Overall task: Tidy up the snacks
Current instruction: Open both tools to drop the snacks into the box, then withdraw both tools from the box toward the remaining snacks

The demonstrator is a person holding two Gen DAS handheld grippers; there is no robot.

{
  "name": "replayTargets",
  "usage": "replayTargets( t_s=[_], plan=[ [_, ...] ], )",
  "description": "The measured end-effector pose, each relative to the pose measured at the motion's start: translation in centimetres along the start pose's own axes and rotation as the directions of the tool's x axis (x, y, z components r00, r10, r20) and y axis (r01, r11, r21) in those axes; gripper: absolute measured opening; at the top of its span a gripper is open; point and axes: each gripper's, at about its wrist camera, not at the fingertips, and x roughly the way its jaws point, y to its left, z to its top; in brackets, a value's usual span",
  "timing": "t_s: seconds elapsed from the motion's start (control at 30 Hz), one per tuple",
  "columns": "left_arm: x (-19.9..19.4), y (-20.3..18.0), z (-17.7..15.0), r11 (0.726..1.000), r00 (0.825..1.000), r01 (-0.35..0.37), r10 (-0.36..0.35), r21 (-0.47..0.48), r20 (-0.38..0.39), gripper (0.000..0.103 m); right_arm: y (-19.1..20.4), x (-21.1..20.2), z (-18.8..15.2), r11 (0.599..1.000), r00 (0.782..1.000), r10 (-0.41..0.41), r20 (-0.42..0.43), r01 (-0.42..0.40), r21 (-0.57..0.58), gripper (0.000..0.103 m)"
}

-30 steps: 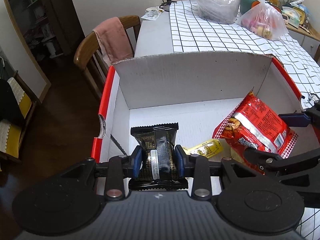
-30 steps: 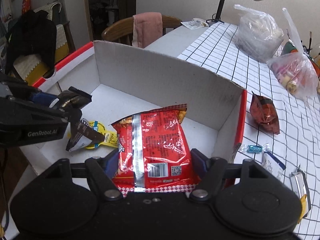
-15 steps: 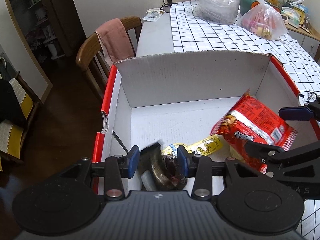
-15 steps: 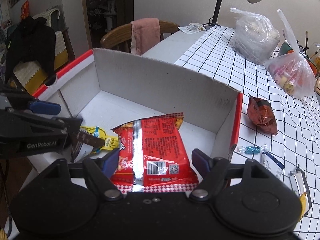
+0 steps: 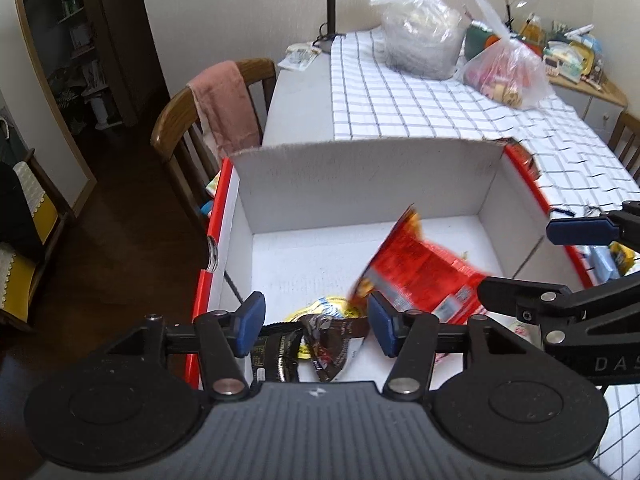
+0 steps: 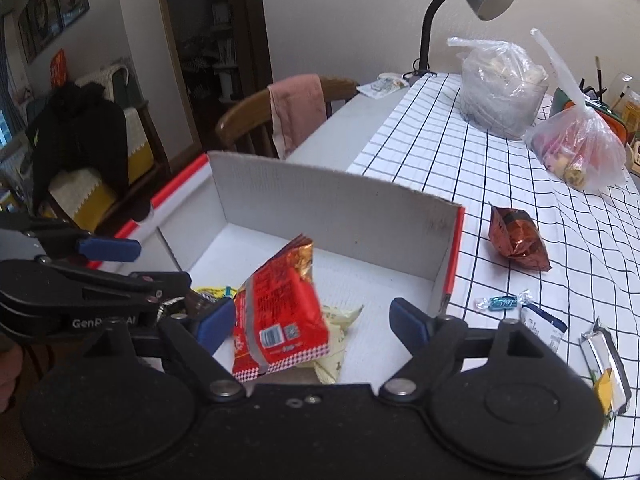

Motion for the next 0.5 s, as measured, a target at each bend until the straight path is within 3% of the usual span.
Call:
replayTargets(
  t_s=[0.5],
  plan=[
    [-4.5,-3.7,0.8,0.998,0.993,0.066,-0.067,0.021,0.098,0.068,-3.0,-5.6,-0.4,0.997,0.994,0.033,0.106,-0.04,0.065,0.092]
  ],
)
